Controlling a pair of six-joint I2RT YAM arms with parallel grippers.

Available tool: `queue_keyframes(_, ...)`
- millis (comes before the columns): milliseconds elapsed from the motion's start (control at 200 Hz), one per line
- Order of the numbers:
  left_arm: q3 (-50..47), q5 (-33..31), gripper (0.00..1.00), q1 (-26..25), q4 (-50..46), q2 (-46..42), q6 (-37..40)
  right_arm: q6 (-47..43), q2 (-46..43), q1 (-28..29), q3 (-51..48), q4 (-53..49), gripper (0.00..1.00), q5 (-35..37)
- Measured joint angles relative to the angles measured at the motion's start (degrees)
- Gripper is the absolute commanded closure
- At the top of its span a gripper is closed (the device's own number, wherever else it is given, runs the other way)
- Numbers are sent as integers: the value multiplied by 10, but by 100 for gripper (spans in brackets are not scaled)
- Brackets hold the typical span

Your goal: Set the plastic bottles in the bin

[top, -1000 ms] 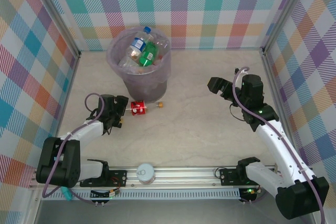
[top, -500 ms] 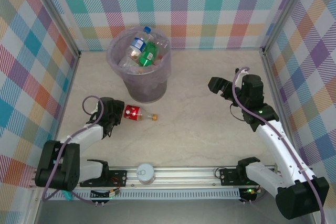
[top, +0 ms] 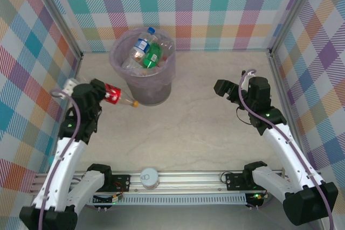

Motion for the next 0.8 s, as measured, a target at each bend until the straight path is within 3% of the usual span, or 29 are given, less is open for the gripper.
queue_keyframes(145, 127, -39, 78, 0, -36, -12, 129, 0, 0, 0, 0, 0, 5, 0)
queue_keyframes(295, 248, -28, 87, 0, -50, 23, 233, 3, 1, 0, 0, 1, 5, -9)
queue_keyframes(560, 395, 99, 96, 0, 24, 168, 354, 28, 33, -3, 0, 33, 6, -73)
queue_keyframes(800, 435, 191, 99, 0, 96, 318, 411, 87, 83, 10, 0, 127, 9, -173)
